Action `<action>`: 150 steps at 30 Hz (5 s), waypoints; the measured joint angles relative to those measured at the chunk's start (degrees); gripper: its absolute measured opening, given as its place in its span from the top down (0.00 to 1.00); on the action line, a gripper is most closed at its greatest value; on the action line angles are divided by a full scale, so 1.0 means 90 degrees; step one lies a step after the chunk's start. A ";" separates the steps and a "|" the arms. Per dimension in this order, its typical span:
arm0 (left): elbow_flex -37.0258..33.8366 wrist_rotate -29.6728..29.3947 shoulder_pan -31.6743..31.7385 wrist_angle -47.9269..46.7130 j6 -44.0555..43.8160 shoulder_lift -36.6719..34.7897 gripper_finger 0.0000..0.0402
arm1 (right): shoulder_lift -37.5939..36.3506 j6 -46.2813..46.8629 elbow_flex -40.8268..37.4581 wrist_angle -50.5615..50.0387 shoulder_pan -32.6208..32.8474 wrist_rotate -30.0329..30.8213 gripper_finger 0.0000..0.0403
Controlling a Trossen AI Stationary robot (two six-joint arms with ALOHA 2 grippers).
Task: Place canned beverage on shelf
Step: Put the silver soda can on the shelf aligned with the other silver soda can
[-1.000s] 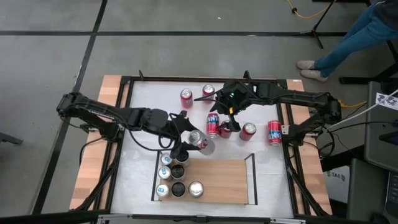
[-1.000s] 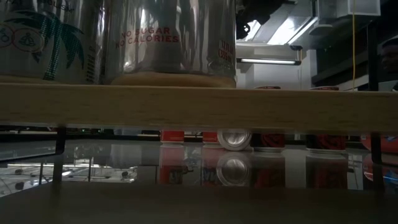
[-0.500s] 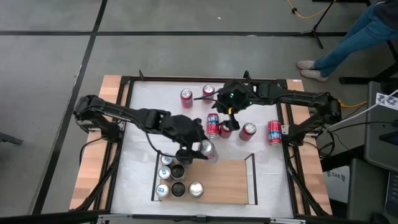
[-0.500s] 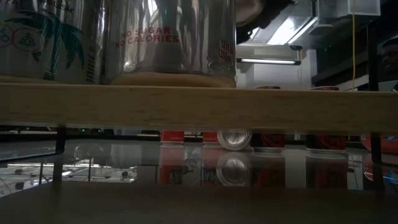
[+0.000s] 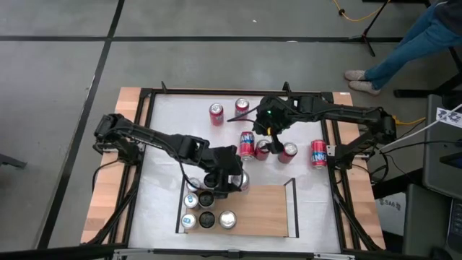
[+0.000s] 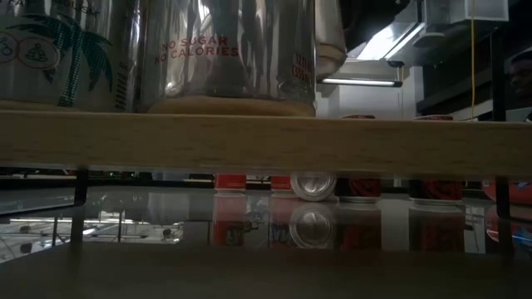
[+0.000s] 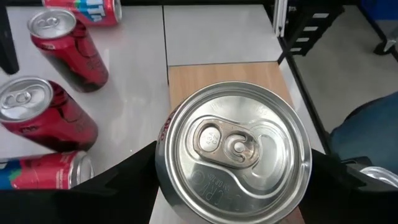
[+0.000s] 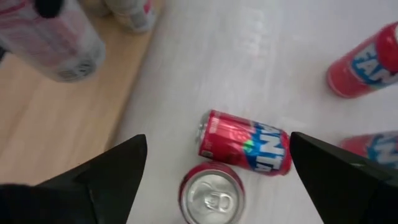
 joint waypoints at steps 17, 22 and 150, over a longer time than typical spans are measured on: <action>-0.0007 0.0002 -0.0147 -0.0380 -0.0041 0.0085 0.29 | 0.0000 0.0373 0.0000 0.0095 0.0671 -0.0283 0.05; -0.0007 0.0002 -0.0162 -0.0360 -0.0044 0.0085 0.29 | 0.0000 0.0532 -0.0092 0.0163 0.1085 -0.0280 0.05; -0.0597 0.0321 -0.0097 0.1073 -0.0036 0.0775 0.02 | 0.0002 0.1619 -0.2062 0.2278 0.1828 0.0616 0.05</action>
